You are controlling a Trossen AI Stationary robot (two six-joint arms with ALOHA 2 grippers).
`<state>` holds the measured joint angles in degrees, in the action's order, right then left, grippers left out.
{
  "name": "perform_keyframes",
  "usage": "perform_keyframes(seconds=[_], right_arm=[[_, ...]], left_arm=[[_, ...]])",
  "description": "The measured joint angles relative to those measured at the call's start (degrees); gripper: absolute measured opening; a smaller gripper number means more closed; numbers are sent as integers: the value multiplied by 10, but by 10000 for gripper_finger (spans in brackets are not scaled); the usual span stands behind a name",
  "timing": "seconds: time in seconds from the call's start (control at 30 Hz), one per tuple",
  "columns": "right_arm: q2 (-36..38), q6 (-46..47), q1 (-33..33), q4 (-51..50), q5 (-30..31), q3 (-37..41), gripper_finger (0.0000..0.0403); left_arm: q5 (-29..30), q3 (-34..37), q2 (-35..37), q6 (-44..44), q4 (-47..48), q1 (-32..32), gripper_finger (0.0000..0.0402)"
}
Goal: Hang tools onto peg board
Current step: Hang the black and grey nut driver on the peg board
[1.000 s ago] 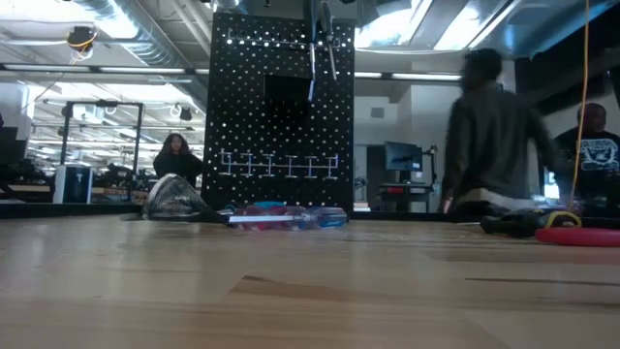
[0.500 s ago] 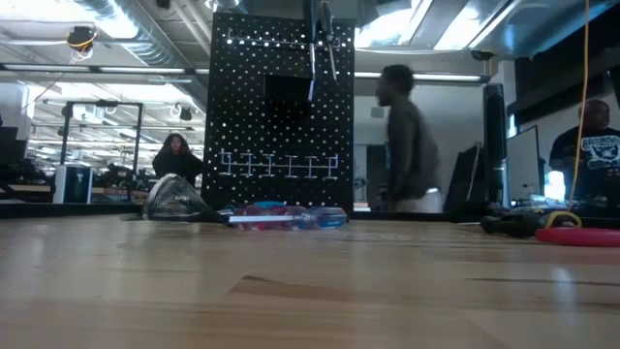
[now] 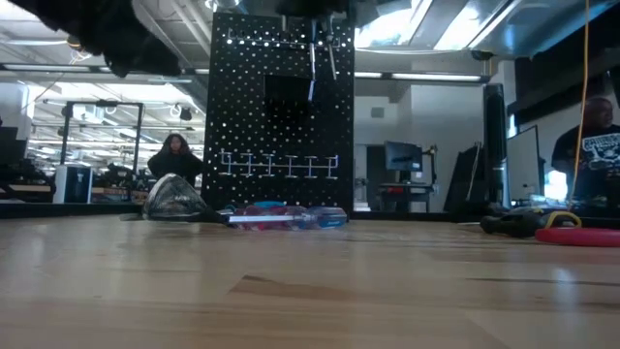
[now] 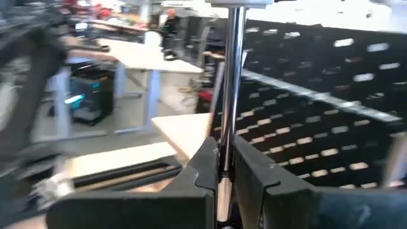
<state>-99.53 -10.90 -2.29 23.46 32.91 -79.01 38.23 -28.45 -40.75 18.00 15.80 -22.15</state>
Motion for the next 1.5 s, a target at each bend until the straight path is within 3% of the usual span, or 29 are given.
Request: perform_keyframes(seconds=[0.33, 0.7, 1.5], right_arm=[[-1, 106, -97, -23, -85, -6, 28], [-43, 106, -113, 34, -86, -7, 28], [-74, 122, -161, -43, -80, -57, 28]], left_arm=[[-1, 9, 0, -30, -43, 1, 148], [-1, 9, 0, -47, -58, 2, 149], [-1, 8, 0, -47, -57, 2, 149]])
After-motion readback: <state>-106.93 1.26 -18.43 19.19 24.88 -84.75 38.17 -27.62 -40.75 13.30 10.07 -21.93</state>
